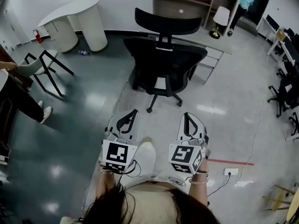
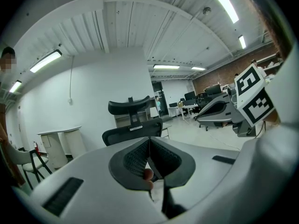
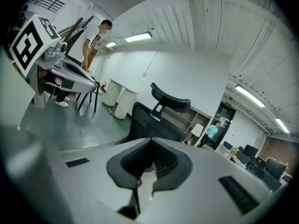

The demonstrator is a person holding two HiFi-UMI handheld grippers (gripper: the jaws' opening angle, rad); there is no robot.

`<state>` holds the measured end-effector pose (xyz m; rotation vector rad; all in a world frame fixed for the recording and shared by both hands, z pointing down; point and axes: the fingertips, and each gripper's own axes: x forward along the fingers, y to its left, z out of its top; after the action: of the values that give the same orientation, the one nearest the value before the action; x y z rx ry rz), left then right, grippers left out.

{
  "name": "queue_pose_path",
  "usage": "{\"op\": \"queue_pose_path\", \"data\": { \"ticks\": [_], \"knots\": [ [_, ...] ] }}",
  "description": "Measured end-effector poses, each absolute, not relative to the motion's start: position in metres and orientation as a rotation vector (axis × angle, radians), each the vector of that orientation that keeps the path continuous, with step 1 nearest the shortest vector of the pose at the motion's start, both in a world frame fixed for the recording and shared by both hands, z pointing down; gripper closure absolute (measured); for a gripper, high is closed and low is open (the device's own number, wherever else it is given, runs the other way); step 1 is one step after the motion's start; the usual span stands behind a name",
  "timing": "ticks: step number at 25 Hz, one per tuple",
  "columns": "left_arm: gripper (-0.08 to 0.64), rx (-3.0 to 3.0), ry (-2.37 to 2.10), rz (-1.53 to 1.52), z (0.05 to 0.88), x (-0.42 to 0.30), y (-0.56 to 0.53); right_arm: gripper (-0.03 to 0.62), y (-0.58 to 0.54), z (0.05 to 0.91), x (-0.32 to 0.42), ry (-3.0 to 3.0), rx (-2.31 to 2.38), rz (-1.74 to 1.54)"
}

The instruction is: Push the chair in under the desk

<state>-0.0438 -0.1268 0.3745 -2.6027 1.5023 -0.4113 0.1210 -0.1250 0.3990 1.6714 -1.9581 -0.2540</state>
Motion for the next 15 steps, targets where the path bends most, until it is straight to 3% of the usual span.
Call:
{"op": "queue_pose_path", "data": {
  "ticks": [15],
  "knots": [
    [0.545, -2.581, 1.469, -0.406, 0.382, -0.037, -0.08, 0.569, -0.074, 0.408, 0.121, -1.944, 1.667, -0.277]
  ]
}}
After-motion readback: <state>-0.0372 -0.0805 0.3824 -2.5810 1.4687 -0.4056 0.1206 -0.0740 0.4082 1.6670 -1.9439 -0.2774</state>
